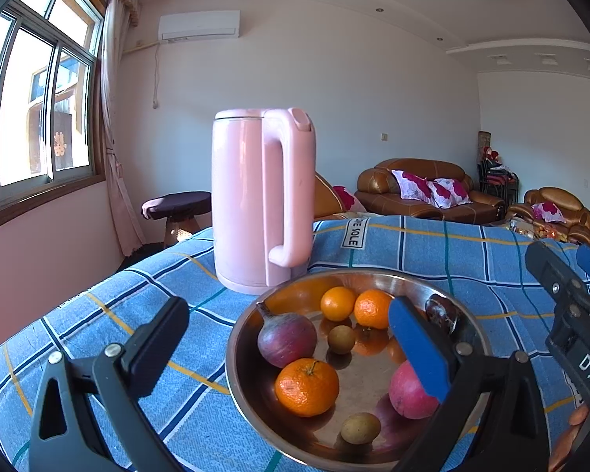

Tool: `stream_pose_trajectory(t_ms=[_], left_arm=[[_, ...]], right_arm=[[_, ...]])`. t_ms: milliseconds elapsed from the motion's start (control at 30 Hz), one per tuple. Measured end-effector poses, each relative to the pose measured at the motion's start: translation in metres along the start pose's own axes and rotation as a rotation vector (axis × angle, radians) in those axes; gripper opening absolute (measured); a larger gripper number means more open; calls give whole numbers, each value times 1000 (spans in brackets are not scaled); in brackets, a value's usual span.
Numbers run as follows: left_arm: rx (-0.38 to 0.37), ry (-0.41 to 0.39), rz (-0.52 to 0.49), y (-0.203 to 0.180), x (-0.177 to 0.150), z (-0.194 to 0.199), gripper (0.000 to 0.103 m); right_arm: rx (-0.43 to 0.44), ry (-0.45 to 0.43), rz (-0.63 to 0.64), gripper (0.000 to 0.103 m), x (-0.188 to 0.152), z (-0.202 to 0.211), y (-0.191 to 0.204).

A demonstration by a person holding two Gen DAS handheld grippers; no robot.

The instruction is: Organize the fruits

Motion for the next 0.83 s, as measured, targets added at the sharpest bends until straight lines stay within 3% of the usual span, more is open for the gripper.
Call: stream_pose_trajectory(t_ms=[567,733,833], left_arm=[[-56,37,12,-6,-4,-3,103],[-75,83,0,-12,-11,1,103],[-87,103,-22,-17,-14,6,103]], right_arm=[[-21,31,-26,80,-4,-2,-10],[-90,108,-85,80,-12,2,-52],[-195,181,-104,80,-21,7,-103]])
Point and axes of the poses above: each gripper's, at about its wrist camera, not at the fingertips, and z roughly against the way its jaws point, y to its left, x to its top, the point moved 8 cm from there along -z, roughly the way its jaws point, and after that the axes turned 7 degrees about -y, right-handed, at the moved point
